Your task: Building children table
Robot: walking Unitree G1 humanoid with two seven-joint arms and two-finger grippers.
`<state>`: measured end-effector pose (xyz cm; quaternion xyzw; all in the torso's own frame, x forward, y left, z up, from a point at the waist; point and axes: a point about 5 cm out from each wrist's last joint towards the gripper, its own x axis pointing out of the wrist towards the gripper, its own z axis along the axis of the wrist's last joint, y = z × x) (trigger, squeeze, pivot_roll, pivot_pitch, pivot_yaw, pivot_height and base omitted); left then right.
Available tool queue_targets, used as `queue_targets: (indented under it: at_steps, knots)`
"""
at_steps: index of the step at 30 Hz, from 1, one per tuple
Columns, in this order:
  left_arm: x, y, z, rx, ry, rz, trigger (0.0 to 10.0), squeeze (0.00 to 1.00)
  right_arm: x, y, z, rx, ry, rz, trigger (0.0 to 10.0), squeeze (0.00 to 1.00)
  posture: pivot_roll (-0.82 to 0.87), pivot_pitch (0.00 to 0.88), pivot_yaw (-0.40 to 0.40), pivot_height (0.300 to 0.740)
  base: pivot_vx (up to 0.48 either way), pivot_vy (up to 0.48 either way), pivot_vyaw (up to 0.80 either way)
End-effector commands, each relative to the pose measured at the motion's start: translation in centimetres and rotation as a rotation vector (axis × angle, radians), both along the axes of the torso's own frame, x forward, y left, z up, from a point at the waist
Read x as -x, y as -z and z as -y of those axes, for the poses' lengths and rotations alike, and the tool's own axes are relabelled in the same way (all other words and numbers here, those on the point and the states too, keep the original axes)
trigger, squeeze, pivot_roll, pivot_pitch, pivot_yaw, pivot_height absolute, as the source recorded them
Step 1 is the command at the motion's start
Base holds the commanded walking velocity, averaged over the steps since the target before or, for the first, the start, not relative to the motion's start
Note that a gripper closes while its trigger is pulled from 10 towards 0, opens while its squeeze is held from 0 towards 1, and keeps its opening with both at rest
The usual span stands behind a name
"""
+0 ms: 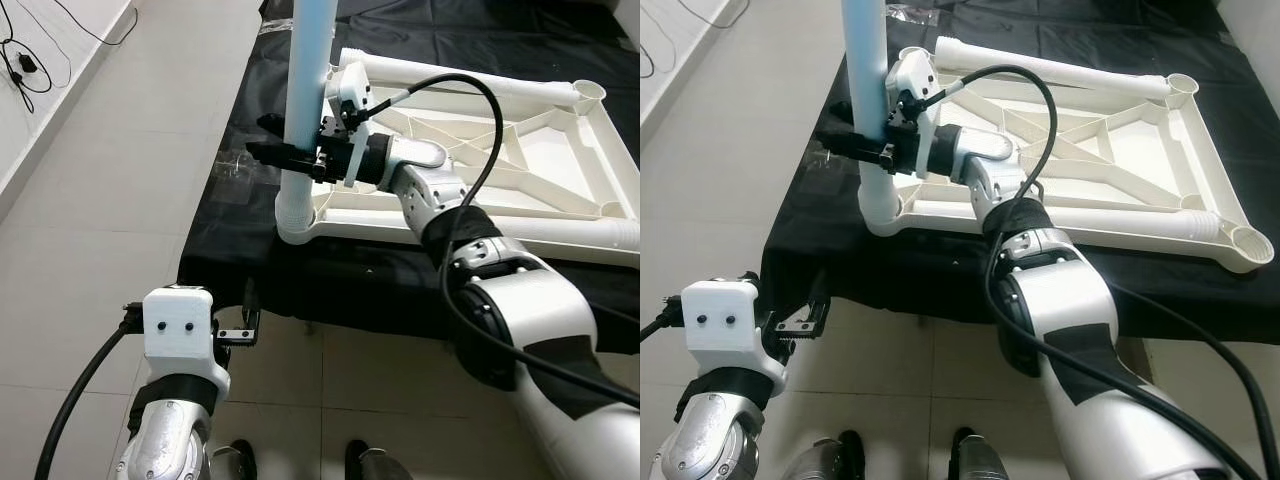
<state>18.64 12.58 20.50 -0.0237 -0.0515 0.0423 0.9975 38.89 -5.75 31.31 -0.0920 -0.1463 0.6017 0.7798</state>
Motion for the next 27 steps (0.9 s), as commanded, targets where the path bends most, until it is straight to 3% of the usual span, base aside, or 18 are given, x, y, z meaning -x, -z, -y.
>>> queue_targets:
  at_steps: [1,11,17,23,27]
  knots:
    - [0.3,-0.1,0.0,0.022,-0.017,-0.004,10.0,0.00,0.1,0.9,-0.1,0.068,-0.024,-0.013,10.0,0.00,0.00,0.316,-0.065,0.740,0.000,0.000,0.00]
    - [0.3,0.0,0.0,0.021,-0.016,-0.006,10.0,0.00,0.3,1.5,-0.6,0.089,-0.054,-0.015,10.0,0.00,-0.01,0.319,-0.066,0.740,0.000,0.000,0.00]
    - [0.3,0.0,-0.1,0.016,-0.018,-0.005,10.0,0.00,0.7,2.6,-1.4,0.109,-0.121,-0.053,10.0,0.00,0.00,0.321,-0.068,0.740,0.000,0.000,0.00]
    - [0.4,-0.1,-0.2,0.012,-0.023,-0.002,10.0,0.00,1.1,3.6,-2.6,0.088,-0.189,-0.155,10.0,0.00,0.00,0.330,-0.063,0.740,0.000,0.000,0.00]
    - [0.6,-0.3,-0.2,0.006,-0.023,0.001,10.0,0.00,1.3,3.8,-3.4,0.111,-0.213,-0.154,10.0,0.00,0.02,0.337,-0.069,0.740,0.000,0.000,0.00]
